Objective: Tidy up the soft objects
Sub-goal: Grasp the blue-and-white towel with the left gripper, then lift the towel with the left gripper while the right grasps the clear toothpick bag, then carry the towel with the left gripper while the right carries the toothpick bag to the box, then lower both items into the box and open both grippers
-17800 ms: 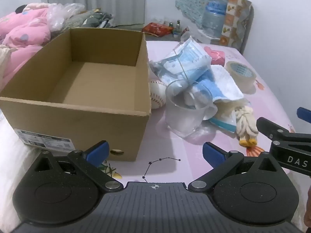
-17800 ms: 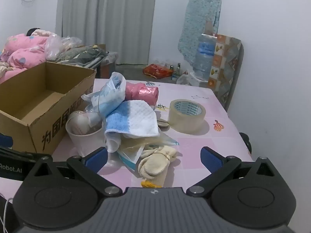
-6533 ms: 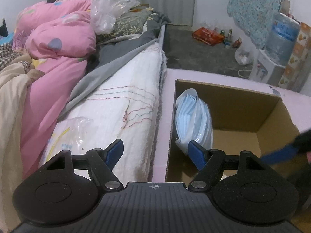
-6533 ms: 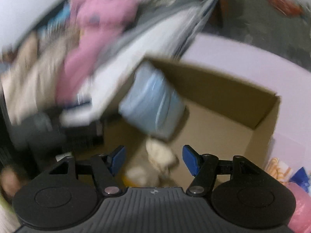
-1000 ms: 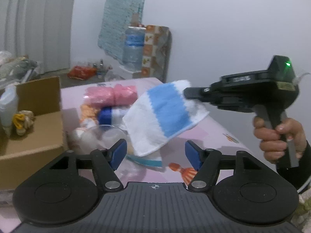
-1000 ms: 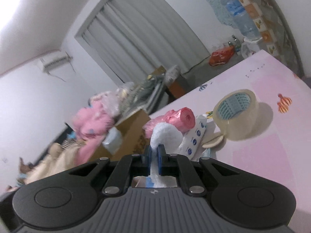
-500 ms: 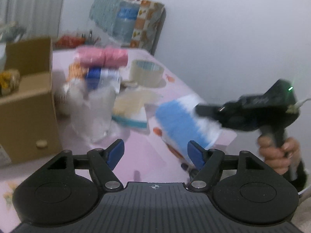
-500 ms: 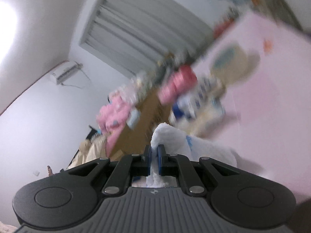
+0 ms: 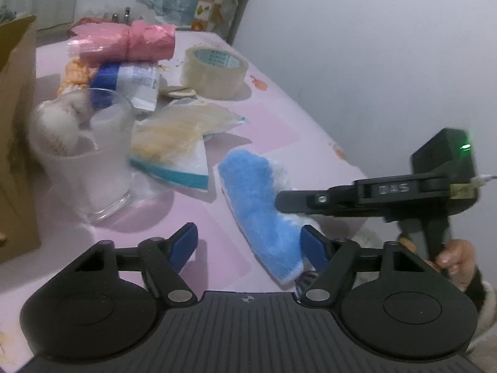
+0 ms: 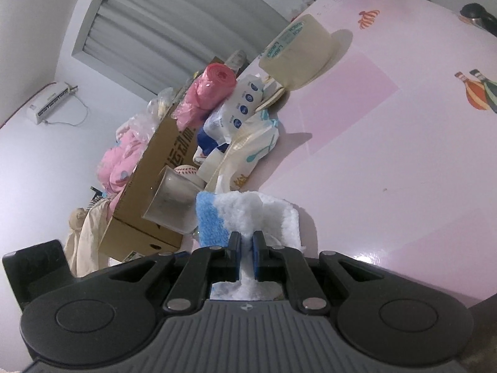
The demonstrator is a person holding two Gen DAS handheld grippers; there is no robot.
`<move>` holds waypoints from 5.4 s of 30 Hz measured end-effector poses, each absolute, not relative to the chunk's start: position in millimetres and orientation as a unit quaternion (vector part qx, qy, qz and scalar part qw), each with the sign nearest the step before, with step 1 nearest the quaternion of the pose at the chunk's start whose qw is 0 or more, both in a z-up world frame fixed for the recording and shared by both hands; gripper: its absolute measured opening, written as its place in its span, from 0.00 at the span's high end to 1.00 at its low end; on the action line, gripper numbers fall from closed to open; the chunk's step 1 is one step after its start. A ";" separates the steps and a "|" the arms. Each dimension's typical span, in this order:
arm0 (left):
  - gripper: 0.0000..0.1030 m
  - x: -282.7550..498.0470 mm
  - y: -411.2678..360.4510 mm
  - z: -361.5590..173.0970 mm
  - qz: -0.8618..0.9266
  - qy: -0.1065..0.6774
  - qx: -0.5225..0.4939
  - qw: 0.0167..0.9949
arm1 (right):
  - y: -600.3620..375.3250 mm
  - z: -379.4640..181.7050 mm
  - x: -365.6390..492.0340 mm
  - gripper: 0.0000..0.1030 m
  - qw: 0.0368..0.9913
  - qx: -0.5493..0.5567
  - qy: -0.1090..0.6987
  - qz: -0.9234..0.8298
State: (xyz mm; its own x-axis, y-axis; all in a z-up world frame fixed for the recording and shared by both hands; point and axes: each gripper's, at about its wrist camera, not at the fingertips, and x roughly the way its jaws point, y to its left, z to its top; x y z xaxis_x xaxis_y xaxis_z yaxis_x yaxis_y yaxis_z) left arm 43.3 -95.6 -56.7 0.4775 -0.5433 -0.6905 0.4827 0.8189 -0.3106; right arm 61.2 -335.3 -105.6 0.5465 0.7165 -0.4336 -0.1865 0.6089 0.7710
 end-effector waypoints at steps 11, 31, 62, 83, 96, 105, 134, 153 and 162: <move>0.41 55.2 -124.1 -65.0 -0.283 0.440 0.011 0.852 | -360.8 -88.9 60.0 0.51 0.847 0.330 0.341 0.239; 0.80 51.7 -105.0 -59.3 -0.258 0.457 -0.045 0.850 | -335.3 -101.2 87.7 0.50 0.754 0.394 0.405 0.333; 0.82 10.8 -38.1 -43.0 -0.211 0.413 -0.121 0.878 | -316.6 -58.7 107.1 0.51 0.851 0.338 0.371 0.153; 0.83 -14.0 -27.1 -24.7 -0.201 0.383 -0.117 0.894 | -312.2 -19.9 71.7 0.51 0.910 0.224 0.314 0.150; 0.83 -11.6 -25.1 -27.8 -0.193 0.389 -0.121 0.893 | -279.9 -46.3 79.5 0.50 0.918 0.123 0.348 0.146; 0.84 -30.0 -18.4 -6.1 -0.196 0.364 -0.122 0.902 | -291.4 -21.8 65.2 0.51 0.930 0.136 0.307 0.149; 0.84 159.2 81.5 68.4 -0.015 0.398 -0.059 0.916 | -98.9 132.5 196.1 0.51 0.897 0.055 0.247 0.364; 0.81 282.3 108.3 12.4 0.011 0.512 -0.073 0.856 | 8.1 71.6 292.4 0.51 0.874 -0.070 0.375 0.302; 0.54 292.5 119.5 10.8 0.031 0.506 -0.107 0.855 | 14.0 55.4 310.3 0.51 0.861 -0.066 0.415 0.288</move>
State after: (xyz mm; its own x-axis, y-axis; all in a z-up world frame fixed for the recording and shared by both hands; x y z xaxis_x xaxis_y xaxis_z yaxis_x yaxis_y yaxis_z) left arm 292.5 119.5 10.8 0.4864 -0.0553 -0.8720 -0.1606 0.9753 -0.1514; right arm 310.3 14.0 55.4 0.4897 0.4417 -0.7517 -0.5505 0.8252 0.1263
